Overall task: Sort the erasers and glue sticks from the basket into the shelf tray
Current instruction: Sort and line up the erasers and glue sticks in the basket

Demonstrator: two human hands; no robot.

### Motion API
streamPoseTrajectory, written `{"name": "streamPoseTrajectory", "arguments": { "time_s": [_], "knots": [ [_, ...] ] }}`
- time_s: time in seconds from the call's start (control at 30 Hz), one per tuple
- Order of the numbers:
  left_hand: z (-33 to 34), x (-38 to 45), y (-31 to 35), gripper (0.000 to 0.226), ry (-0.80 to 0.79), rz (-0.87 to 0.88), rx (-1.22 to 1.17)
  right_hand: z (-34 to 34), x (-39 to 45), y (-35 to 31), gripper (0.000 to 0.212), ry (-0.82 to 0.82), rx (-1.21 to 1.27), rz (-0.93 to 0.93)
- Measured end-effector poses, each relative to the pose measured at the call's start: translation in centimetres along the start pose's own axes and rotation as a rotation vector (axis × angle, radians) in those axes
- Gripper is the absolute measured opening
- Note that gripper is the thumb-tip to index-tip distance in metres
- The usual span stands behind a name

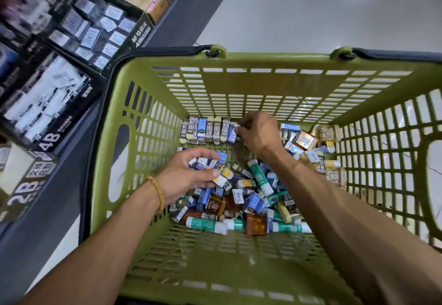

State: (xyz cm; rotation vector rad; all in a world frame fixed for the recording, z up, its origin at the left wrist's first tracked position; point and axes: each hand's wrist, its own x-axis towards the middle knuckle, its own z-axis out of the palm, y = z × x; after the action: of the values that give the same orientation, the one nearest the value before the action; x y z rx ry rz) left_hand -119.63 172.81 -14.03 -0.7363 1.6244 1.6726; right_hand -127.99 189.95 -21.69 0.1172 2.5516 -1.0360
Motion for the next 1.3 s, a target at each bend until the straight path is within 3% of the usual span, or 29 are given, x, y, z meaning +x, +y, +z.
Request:
{"name": "streamPoseTrajectory", "arguments": {
  "time_s": [0.17,0.23,0.33,0.4,0.5,0.6,0.7,0.8,0.9,1.0,1.3],
  "knots": [
    [-0.1,0.2,0.2,0.026,-0.009,-0.008,-0.075,0.6,-0.3,0.2,0.027,0.07,-0.063,0.033],
    [-0.1,0.3,0.2,0.027,-0.01,-0.001,-0.09,-0.3,-1.2,-0.1,0.029,0.043,0.023,0.012],
    [0.2,0.3,0.3,0.026,-0.022,0.026,-0.125,-2.5,-3.3,-1.0,0.037,-0.312,0.413,0.129],
    [0.4,0.4,0.4,0.029,-0.024,0.036,-0.152,-3.5,-4.5,-0.9,0.028,-0.536,0.557,0.201],
    [0.5,0.5,0.2,0.035,-0.035,0.022,-0.188,-4.2,-5.0,-0.2,0.003,-0.615,0.634,0.231],
    [1.2,0.5,0.3,0.032,-0.044,0.03,-0.235,-4.4,-5.1,0.0,0.012,-0.649,0.6,0.193],
    [1.8,0.5,0.3,0.027,-0.017,0.041,-0.235,-4.7,-5.0,0.1,0.007,-0.693,0.497,0.144],
    [1.5,0.8,0.2,0.026,0.035,0.033,-0.225,-5.1,-4.6,1.1,0.002,-0.551,0.453,0.22],
    [0.8,1.0,0.1,0.027,0.075,0.022,-0.194,-4.4,-3.6,1.9,0.016,-0.273,0.367,0.306],
    [0.7,0.9,0.2,0.027,0.072,0.027,-0.165,-2.6,-2.3,1.6,0.019,-0.109,0.285,0.327],
    [0.9,0.8,0.2,0.019,0.036,0.065,-0.1,-0.8,-1.1,-0.4,0.025,-0.065,0.049,0.27]
  ]
}}
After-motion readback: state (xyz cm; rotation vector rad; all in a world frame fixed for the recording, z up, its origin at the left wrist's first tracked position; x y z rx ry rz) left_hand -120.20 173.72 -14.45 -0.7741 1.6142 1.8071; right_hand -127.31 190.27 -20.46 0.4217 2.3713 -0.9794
